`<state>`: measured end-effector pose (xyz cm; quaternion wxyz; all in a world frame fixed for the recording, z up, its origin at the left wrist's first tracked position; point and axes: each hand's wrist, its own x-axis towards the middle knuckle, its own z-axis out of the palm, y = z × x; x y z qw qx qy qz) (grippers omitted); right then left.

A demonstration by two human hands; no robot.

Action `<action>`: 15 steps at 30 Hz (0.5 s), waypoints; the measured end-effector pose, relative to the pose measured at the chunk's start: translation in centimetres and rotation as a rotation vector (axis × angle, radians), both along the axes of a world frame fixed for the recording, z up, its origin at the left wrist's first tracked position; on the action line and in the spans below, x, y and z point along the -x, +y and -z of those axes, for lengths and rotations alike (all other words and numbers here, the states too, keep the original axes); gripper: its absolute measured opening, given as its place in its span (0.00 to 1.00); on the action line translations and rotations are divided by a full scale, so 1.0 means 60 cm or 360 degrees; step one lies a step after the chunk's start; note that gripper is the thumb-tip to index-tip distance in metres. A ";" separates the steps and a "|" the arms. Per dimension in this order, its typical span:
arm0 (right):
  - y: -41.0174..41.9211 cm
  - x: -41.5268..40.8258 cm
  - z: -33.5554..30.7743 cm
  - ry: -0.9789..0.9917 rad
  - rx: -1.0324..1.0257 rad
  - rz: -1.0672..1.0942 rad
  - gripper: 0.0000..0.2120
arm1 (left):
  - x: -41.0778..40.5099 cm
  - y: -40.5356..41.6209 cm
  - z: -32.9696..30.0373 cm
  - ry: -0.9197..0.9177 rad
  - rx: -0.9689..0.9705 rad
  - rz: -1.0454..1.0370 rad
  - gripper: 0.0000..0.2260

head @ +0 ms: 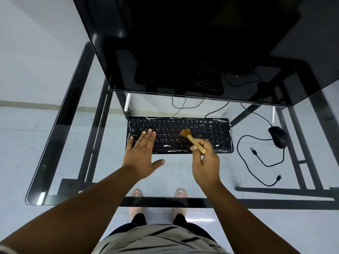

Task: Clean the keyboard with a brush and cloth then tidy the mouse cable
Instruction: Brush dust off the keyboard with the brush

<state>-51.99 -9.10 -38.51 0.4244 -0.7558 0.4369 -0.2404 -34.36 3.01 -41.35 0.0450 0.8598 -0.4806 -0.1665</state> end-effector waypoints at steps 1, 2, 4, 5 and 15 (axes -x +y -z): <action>0.000 0.002 -0.003 0.0000 -0.0006 -0.0080 0.08 | 0.002 -0.001 0.000 0.0002 -0.0001 -0.0009 0.43; 0.000 0.004 -0.005 0.0033 0.0004 -0.0187 0.08 | 0.004 -0.001 0.000 0.0000 -0.0003 -0.0018 0.43; 0.002 0.009 -0.006 0.0103 0.0043 -0.0249 0.08 | 0.006 -0.003 -0.001 -0.0001 -0.0011 -0.0038 0.43; 0.000 0.011 -0.005 0.0100 0.0048 -0.0176 0.07 | 0.007 -0.004 -0.001 -0.0002 -0.0015 -0.0047 0.43; -0.023 0.035 -0.012 0.0010 -0.0003 0.0003 0.06 | 0.033 -0.019 -0.002 -0.0031 0.0006 -0.0086 0.42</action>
